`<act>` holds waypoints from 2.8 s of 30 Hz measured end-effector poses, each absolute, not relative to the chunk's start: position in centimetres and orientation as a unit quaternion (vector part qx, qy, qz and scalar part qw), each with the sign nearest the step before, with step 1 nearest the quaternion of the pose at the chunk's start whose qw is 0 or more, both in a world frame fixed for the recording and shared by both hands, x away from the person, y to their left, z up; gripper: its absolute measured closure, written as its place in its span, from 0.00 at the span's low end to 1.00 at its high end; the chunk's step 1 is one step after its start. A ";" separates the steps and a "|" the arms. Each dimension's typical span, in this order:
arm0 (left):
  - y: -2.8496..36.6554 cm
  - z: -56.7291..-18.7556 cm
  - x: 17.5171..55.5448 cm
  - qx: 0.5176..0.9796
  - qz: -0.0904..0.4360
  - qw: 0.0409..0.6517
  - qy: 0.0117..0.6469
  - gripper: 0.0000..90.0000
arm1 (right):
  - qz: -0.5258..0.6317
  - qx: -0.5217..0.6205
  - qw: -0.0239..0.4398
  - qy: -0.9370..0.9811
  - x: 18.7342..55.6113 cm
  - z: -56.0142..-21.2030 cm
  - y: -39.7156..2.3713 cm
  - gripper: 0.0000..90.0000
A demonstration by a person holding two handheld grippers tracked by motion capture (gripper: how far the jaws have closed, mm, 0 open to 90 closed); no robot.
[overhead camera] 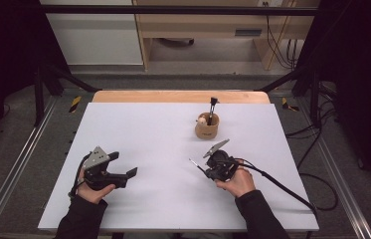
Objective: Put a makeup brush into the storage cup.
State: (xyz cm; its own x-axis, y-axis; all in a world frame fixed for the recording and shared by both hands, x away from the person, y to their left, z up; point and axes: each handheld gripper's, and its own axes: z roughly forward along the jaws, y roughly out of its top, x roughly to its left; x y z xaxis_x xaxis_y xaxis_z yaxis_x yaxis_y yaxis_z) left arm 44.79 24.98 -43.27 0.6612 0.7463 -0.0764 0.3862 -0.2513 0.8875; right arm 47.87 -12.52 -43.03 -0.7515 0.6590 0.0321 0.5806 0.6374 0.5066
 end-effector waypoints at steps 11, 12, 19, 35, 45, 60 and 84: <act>24.5 -42.8 44.5 0.764 0.175 0.503 0.364 0.08 | 0.331 0.335 0.098 0.877 46.7 -42.1 -12.9 0.95; 24.4 -42.8 44.4 0.764 0.174 0.504 0.364 0.08 | 0.336 0.333 0.099 0.875 46.6 -42.0 -12.9 0.95; 23.8 -42.5 44.1 0.763 0.166 0.512 0.358 0.08 | 0.370 0.324 0.096 0.866 46.0 -42.1 -13.0 0.95; 21.6 -41.6 43.8 0.749 0.150 0.539 0.354 0.08 | 0.432 0.310 0.095 0.842 45.4 -41.9 -12.9 0.95; 20.4 -40.8 44.1 0.744 0.139 0.552 0.350 0.09 | 0.463 0.304 0.098 0.827 45.1 -41.5 -13.0 0.95; 17.3 -39.7 44.7 0.738 0.125 0.570 0.339 0.10 | 0.490 0.296 0.097 0.814 44.8 -41.2 -13.0 0.95; 14.2 -39.6 45.5 0.721 0.089 0.600 0.335 0.18 | 0.523 0.286 0.097 0.797 44.4 -40.6 -13.1 0.95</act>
